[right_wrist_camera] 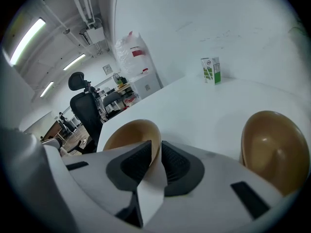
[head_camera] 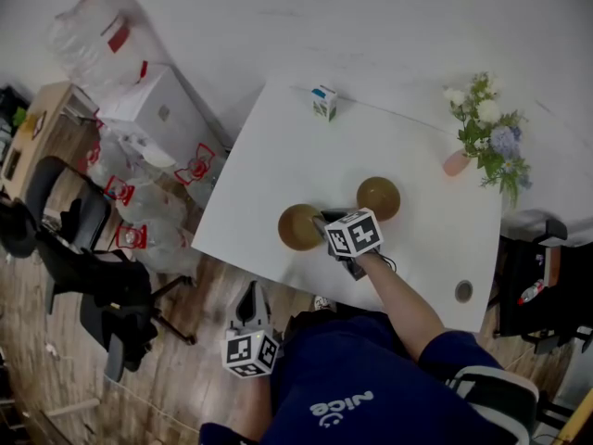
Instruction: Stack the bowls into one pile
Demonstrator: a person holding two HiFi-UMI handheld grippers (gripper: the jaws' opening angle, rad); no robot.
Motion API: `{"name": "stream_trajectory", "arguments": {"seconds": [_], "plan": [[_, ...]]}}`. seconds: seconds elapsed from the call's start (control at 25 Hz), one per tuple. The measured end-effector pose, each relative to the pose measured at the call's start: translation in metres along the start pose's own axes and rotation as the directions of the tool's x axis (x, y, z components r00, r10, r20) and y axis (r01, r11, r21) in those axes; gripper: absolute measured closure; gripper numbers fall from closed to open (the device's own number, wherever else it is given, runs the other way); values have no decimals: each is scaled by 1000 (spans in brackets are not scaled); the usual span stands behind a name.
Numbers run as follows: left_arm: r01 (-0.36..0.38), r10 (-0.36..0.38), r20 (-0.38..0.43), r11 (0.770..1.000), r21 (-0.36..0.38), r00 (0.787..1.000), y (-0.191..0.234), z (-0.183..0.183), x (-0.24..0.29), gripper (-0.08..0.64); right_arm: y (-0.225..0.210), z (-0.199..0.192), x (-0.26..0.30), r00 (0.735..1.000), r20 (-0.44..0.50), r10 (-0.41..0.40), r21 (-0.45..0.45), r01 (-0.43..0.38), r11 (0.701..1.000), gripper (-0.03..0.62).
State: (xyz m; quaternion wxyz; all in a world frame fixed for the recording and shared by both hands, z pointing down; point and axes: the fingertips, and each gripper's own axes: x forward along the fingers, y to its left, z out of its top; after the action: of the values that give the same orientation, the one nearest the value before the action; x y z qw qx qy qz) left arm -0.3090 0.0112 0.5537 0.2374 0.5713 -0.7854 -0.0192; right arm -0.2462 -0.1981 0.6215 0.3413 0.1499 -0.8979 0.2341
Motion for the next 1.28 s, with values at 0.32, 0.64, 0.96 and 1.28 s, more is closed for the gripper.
{"name": "stream_trajectory", "arguments": {"seconds": [0.32, 0.64, 0.96, 1.28], "plan": [[19, -19, -7, 1000, 0, 1000, -1, -3, 2, 535, 5, 8, -8, 999, 39, 11, 4, -11, 1000, 554], [73, -73, -15, 997, 10, 997, -14, -1, 16, 535, -14, 35, -56, 986, 167, -20, 50, 12, 999, 555], [148, -147, -32, 989, 29, 989, -36, 0, 32, 535, -53, 48, -108, 958, 255, -130, 101, 108, 989, 555], [174, -172, -48, 984, 43, 984, -42, 0, 40, 535, -102, 42, -141, 927, 271, -260, 186, 215, 959, 555]]}}
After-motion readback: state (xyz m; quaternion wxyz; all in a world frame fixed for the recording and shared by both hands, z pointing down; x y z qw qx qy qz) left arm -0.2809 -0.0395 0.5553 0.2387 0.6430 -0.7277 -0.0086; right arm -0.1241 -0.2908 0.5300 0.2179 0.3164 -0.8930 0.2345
